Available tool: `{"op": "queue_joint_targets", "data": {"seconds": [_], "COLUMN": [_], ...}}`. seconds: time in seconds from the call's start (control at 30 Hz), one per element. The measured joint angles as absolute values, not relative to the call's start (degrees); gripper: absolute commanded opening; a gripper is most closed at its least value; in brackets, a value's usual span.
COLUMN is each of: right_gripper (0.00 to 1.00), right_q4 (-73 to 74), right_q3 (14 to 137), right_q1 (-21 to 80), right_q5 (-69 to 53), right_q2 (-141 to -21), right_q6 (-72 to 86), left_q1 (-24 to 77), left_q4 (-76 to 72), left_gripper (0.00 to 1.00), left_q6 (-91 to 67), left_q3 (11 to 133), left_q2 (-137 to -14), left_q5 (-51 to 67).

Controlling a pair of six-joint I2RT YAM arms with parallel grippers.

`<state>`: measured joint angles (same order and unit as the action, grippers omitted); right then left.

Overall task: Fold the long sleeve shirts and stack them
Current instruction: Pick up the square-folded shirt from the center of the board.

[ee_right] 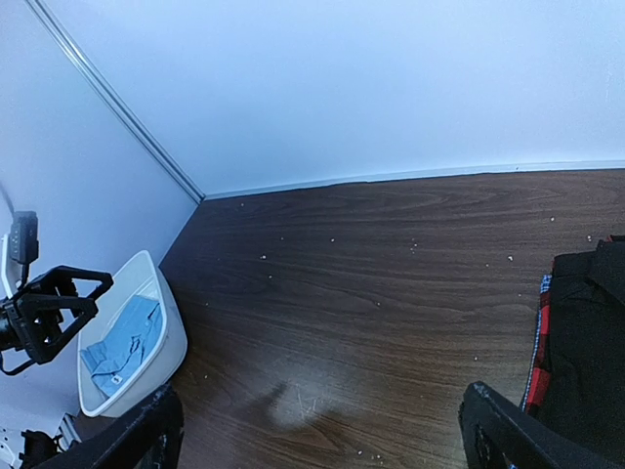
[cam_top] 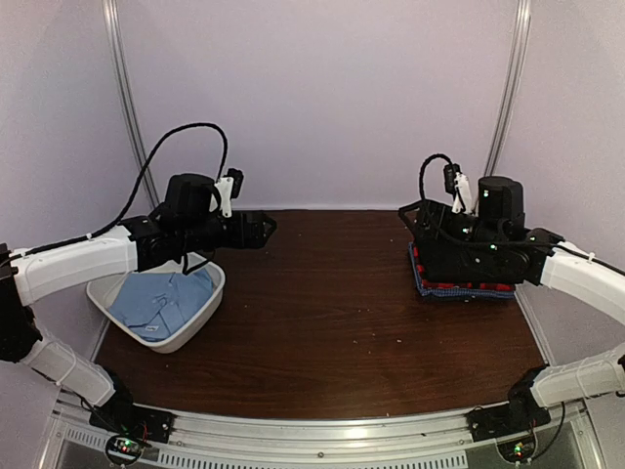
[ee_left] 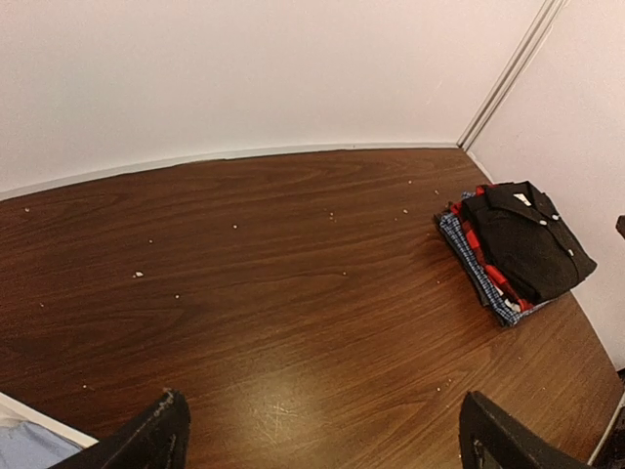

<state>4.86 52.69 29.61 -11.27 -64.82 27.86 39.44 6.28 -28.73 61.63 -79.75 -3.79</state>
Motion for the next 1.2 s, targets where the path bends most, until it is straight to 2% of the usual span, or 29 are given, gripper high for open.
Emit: {"op": "queue_joint_targets", "data": {"seconds": [0.33,0.7,0.8,1.0,1.2], "right_gripper": [1.0,1.0,1.0,1.0,1.0], "right_q4": [5.74,7.81,8.51,8.47,8.19], "right_q3": [53.34,53.36,53.39,53.41,53.47], "right_q1": [29.61,29.61,29.61,29.61,29.61], "right_q5": [-8.23,-7.14,-6.96,-7.53,-9.04], "right_q2": [-64.84,-64.84,-64.84,-65.3,-67.37], "right_q6": [28.51,25.98,24.51,22.2,21.39], "left_q1": [39.44,36.38,33.1,20.45,9.3], "left_q4": [8.32,17.93,21.85,29.34,31.57], "left_gripper": [0.98,0.98,0.98,0.98,0.98], "left_q6": [-26.7,-31.86,-36.27,-43.75,-46.33], "left_q3": [63.68,64.16,62.67,54.7,47.79], "left_q2": [-79.44,-76.25,-74.0,-68.58,-70.52], "left_q5": [-5.61,-17.19,-19.55,-20.27,-15.44]}}
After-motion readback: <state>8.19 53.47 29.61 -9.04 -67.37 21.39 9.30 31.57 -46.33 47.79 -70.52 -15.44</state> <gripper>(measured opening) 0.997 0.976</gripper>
